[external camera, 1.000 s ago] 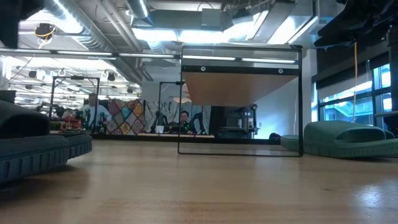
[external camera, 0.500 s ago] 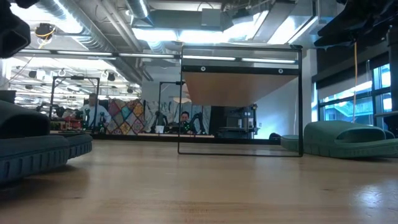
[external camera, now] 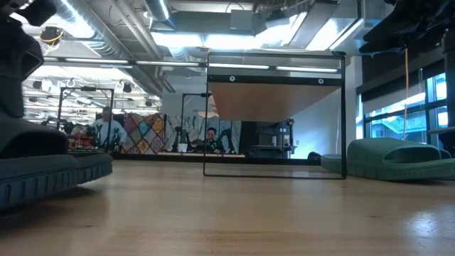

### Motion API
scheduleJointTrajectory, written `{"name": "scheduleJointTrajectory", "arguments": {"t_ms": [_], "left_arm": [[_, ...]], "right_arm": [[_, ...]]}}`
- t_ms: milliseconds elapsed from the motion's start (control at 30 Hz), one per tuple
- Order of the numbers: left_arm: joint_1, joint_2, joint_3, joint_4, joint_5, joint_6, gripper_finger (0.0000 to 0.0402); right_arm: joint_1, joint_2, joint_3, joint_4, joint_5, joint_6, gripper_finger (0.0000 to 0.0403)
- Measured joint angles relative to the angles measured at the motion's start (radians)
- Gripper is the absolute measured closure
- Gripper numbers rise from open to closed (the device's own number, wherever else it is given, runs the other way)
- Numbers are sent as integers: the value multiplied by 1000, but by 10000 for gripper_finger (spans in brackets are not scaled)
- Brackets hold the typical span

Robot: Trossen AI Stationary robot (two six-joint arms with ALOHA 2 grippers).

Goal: Pick and place slides into the shelf
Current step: Put the top black slide on the shelf

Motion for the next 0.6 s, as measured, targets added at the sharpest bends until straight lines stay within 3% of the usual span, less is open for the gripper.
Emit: {"name": "scheduleJointTrajectory", "arguments": {"t_ms": [200, 500, 600], "left_arm": [[22, 0, -1, 12, -43, 1, 262], [24, 0, -1, 17, -57, 0, 386], [23, 0, -1, 18, -80, 0, 391]], "right_arm": [[0, 0, 0, 0, 0, -1, 164], [0, 0, 0, 0, 0, -24, 164], [0, 0, 0, 0, 0, -26, 164]]}}
